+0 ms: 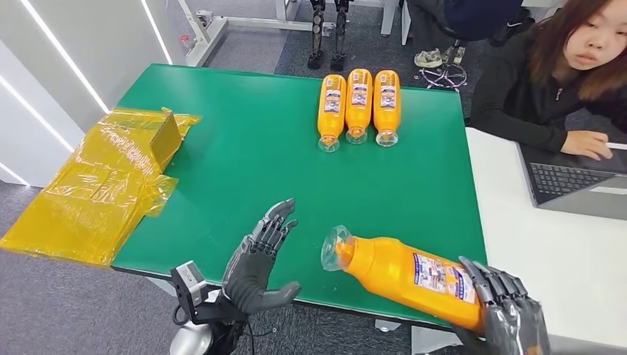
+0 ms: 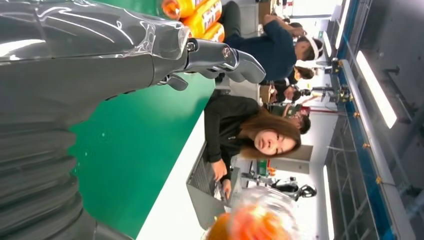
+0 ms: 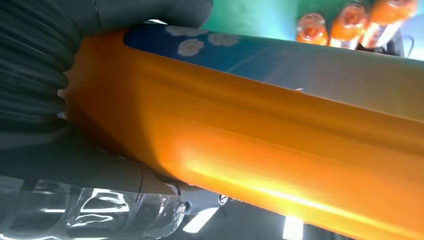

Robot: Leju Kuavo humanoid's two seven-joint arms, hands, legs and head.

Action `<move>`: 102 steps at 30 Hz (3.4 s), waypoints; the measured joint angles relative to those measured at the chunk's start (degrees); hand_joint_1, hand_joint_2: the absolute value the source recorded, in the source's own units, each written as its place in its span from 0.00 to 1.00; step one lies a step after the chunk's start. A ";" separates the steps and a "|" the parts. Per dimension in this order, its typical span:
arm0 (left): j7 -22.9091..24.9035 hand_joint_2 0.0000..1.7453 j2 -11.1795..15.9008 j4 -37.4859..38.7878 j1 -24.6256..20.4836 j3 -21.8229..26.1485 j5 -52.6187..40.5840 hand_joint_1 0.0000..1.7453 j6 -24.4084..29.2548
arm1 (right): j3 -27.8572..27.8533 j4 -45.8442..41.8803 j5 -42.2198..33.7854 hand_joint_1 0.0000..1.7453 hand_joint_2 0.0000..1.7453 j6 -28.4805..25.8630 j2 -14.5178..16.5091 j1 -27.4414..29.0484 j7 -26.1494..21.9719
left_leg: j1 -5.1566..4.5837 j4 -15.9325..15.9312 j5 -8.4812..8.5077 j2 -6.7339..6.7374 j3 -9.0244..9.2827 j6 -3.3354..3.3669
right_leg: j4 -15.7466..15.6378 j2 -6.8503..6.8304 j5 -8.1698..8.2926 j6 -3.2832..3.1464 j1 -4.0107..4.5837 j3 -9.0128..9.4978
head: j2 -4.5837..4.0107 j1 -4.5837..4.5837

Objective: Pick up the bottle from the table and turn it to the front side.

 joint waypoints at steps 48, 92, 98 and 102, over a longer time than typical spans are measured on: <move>6.05 1.00 1.42 -2.64 -7.81 -6.69 17.72 0.42 -13.19 | 19.05 13.23 -13.89 1.00 1.00 5.44 23.88 -10.31 -8.54 | -0.02 0.02 0.02 0.41 0.15 -0.03 | 0.06 0.36 0.08 -0.09 -0.02 0.01 | 0.00 0.02; 5.94 1.00 2.40 -3.35 -8.99 -4.93 10.24 1.00 -6.12 | 19.78 16.42 -18.55 0.00 1.00 -4.44 24.37 -11.61 -10.97 | -0.02 0.02 0.02 0.46 0.16 -0.03 | 0.07 0.41 0.09 -0.09 -0.02 0.01 | 0.00 0.03; 4.79 1.00 3.91 -1.89 -13.21 -2.18 -1.11 1.00 0.41 | 19.82 17.05 -19.57 0.00 1.00 -5.85 24.42 -11.63 -11.46 | -0.01 0.02 0.05 0.46 0.16 -0.07 | 0.08 0.41 0.13 -0.14 -0.01 0.00 | 0.00 0.03; 4.74 1.00 5.91 0.25 -18.07 1.14 -13.57 1.00 6.14 | 19.92 17.69 -20.97 0.00 1.00 -5.95 24.49 -11.72 -12.66 | -0.01 0.02 0.09 0.49 0.18 -0.12 | 0.12 0.44 0.18 -0.18 -0.01 0.00 | 0.00 0.02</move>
